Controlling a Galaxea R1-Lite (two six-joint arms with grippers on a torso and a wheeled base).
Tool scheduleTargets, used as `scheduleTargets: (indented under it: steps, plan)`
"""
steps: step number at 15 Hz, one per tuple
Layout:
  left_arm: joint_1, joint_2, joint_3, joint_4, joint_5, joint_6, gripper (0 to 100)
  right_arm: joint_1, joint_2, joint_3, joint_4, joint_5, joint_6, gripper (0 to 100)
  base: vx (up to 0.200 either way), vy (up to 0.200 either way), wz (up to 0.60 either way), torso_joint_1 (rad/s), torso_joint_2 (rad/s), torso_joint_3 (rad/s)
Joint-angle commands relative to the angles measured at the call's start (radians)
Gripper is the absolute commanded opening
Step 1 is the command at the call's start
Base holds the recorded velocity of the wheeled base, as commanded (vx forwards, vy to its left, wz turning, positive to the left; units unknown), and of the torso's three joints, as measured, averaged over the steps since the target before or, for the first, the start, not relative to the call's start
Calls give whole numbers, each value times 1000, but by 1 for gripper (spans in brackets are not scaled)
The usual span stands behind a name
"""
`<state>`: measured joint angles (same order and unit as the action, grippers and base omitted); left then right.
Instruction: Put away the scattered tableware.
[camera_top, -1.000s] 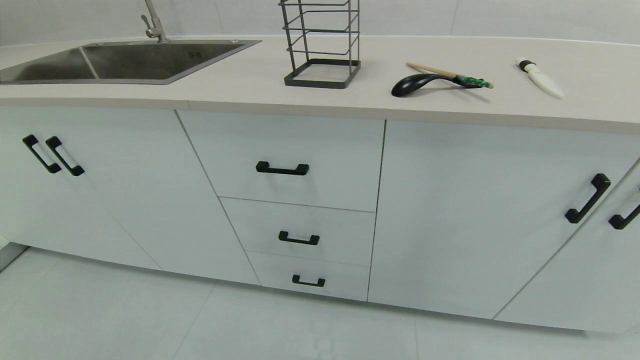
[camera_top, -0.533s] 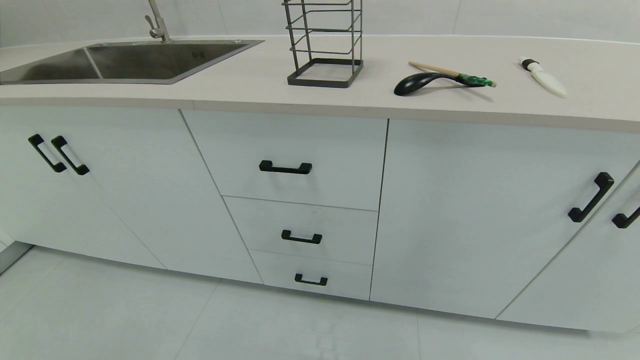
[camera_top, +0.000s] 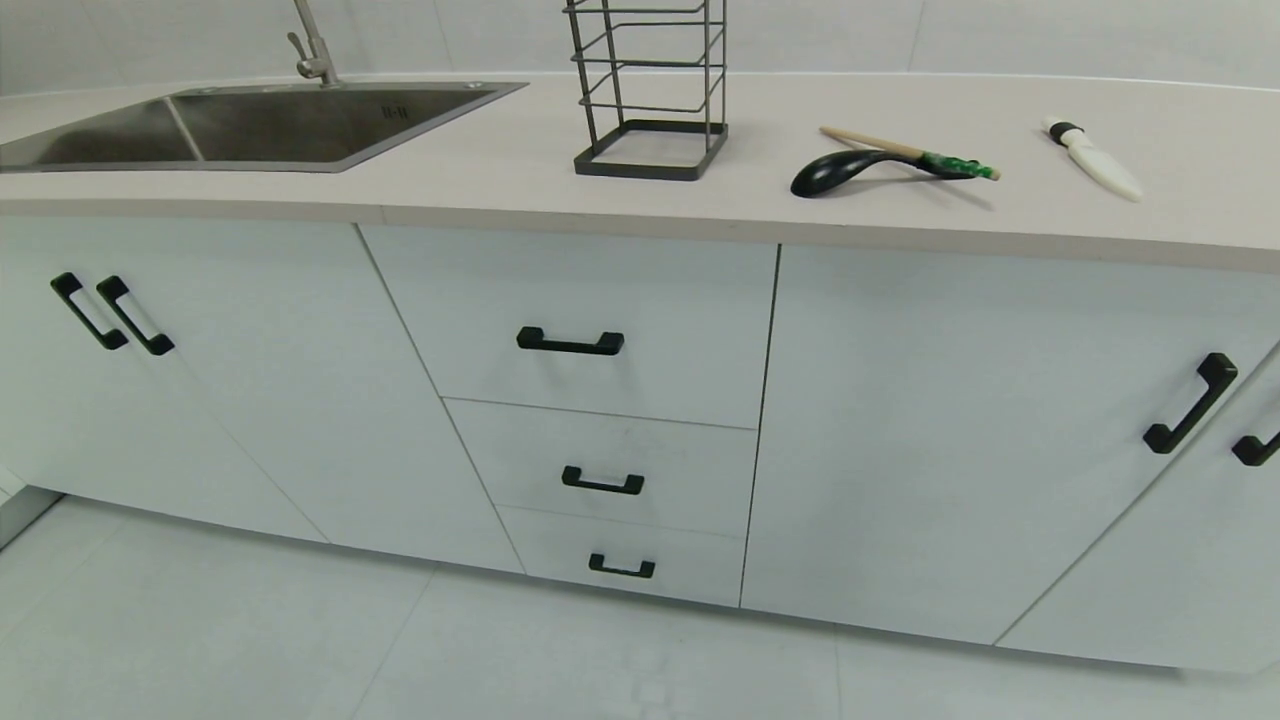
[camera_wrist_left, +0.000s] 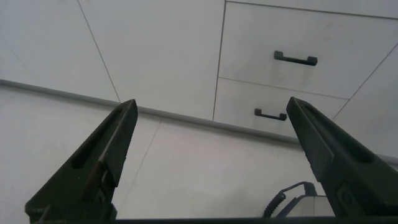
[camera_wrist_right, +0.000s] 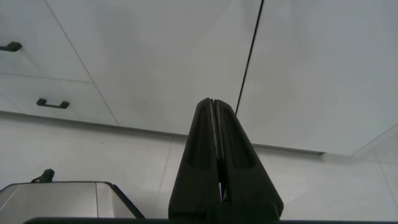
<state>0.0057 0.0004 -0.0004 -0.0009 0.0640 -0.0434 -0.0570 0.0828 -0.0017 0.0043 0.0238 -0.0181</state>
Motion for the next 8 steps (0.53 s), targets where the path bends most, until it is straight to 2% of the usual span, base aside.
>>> scheduleTargets:
  steps: [1, 2, 4, 6, 7, 8]
  plan:
    - [0, 0, 0, -1, 0, 13, 100, 0, 2, 0, 0, 1, 0, 0, 0, 0, 0, 0, 0, 0]
    - [0, 0, 0, -1, -3, 20, 100, 0, 2, 0, 0, 1, 0, 0, 0, 0, 0, 0, 0, 0]
    - [0, 0, 0, -1, -4, 5, 100, 0, 2, 0, 0, 1, -2, 0, 0, 0, 0, 0, 0, 0]
    - [0, 0, 0, -2, -9, 7, 100, 0, 2, 0, 0, 1, 0, 0, 0, 0, 0, 0, 0, 0]
    - [0, 0, -21, -57, -75, 30, 100, 0, 2, 0, 0, -1, 0, 0, 0, 0, 0, 0, 0, 0]
    - [2, 6, -87, -126, -144, 62, 100, 0, 2, 0, 0, 1, 0, 0, 0, 0, 0, 0, 0, 0]
